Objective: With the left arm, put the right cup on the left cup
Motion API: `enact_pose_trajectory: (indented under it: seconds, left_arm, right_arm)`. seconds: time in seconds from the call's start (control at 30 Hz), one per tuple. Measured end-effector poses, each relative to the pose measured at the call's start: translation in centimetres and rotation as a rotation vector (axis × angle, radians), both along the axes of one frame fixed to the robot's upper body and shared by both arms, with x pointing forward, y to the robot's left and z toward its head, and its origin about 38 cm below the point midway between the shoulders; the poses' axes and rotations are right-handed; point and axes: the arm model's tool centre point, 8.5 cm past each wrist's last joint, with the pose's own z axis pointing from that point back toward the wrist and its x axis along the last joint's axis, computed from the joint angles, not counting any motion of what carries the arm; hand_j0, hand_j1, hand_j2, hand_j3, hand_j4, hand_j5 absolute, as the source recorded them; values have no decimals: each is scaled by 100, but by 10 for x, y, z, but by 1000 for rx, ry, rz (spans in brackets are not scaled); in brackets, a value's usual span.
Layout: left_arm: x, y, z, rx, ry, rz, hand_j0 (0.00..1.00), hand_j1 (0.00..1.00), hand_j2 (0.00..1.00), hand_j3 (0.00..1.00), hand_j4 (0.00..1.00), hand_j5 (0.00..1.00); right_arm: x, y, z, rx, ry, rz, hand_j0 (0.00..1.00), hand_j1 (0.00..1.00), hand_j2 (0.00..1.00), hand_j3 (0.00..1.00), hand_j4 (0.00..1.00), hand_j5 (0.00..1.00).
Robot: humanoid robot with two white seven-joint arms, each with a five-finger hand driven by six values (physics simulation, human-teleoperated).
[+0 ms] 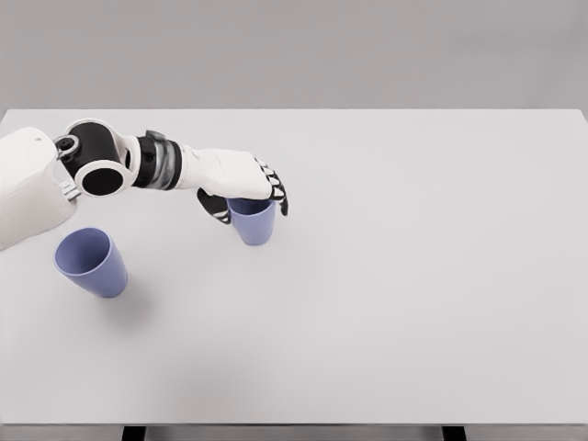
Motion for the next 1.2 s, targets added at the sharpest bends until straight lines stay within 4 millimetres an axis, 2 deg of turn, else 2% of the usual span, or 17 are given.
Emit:
enact_pose_trajectory:
  seconds: [0.4, 0.83, 1.2]
  left_arm:
    - [-1, 2, 8, -7, -14, -5, 63, 63, 63, 63, 63, 63]
    - [-26, 27, 40, -21, -72, -29, 63, 63, 63, 63, 63, 63]
    - [-41, 51, 59, -36, -76, -14, 63, 63, 63, 63, 63, 63]
  right_arm:
    - [0, 0, 0, 0, 0, 0, 100, 100, 100, 100, 100, 100]
    - [0, 0, 0, 0, 0, 0, 100, 100, 100, 100, 100, 100]
    - [0, 0, 0, 0, 0, 0, 100, 100, 100, 100, 100, 100]
